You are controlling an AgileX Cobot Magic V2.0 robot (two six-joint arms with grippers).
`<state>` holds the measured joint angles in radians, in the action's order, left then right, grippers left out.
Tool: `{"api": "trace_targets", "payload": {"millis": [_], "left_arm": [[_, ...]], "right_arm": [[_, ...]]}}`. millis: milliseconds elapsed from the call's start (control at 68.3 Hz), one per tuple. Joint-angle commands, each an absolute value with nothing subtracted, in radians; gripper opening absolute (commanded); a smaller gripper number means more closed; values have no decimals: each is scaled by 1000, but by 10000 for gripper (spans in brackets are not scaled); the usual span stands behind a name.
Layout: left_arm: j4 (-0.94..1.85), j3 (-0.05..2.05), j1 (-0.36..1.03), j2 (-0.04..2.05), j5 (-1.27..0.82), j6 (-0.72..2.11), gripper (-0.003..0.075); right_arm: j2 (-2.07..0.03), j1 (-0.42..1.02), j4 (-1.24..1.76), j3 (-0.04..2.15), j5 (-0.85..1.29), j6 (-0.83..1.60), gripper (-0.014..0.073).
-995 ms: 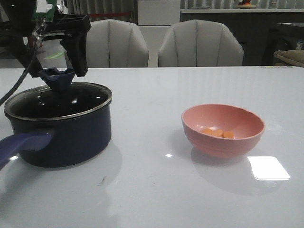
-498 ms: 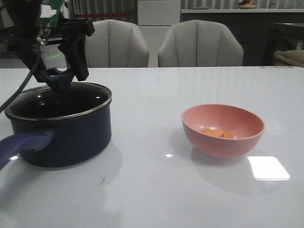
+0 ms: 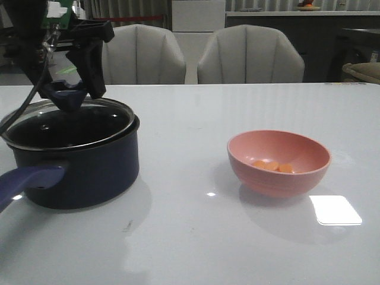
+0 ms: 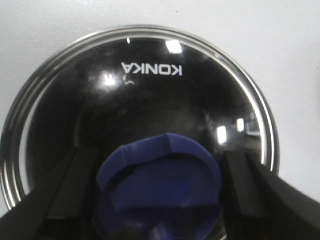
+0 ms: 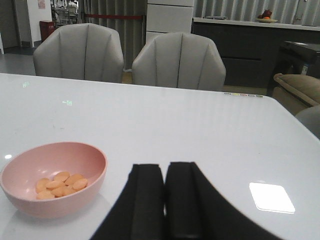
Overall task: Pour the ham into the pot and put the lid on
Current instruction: 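Lift the glass lid off the saucepan with the left gripper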
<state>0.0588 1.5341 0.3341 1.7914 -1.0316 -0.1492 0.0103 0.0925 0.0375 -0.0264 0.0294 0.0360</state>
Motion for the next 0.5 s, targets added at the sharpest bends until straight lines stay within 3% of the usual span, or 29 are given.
{"api": "trace_targets", "payload": {"millis": [0,263,483], "left_arm": [[49,1570,328,1709,-1015,-142,288],[33,1570,247,1637,-1052,-94,288],[33,1570,65,1596,-1107,-41,288]], "right_arm": [[30,88,32,-22,-53,37,153],[30,88,32,-22,-53,37,153],[30,88,32,-22,-53,37,153]]}}
